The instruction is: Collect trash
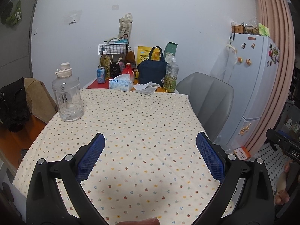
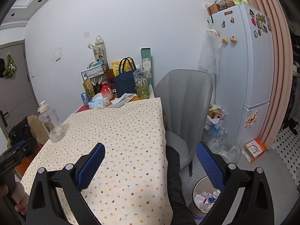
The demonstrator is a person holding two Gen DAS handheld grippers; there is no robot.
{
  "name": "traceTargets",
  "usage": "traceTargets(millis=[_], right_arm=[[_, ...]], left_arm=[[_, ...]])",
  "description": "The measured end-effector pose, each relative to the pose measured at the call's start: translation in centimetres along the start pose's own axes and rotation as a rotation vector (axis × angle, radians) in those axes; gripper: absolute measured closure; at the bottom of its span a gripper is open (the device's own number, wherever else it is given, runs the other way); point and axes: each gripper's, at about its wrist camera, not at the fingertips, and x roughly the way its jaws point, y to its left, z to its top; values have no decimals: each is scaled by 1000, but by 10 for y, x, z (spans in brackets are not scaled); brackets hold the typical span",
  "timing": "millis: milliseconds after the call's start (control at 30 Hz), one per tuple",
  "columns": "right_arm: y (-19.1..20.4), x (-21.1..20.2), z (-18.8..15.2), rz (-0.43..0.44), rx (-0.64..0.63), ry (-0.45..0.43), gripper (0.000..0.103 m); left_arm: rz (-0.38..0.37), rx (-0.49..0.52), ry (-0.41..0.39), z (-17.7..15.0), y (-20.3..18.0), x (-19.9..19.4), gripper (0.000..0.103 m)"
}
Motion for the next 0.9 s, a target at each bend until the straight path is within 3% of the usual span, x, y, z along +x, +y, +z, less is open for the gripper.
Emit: traceTargets(millis=[900], right_arm=[[-3, 48, -9, 10, -6, 78, 8]], left_arm=[[3, -19, 48, -1, 0, 38, 6]])
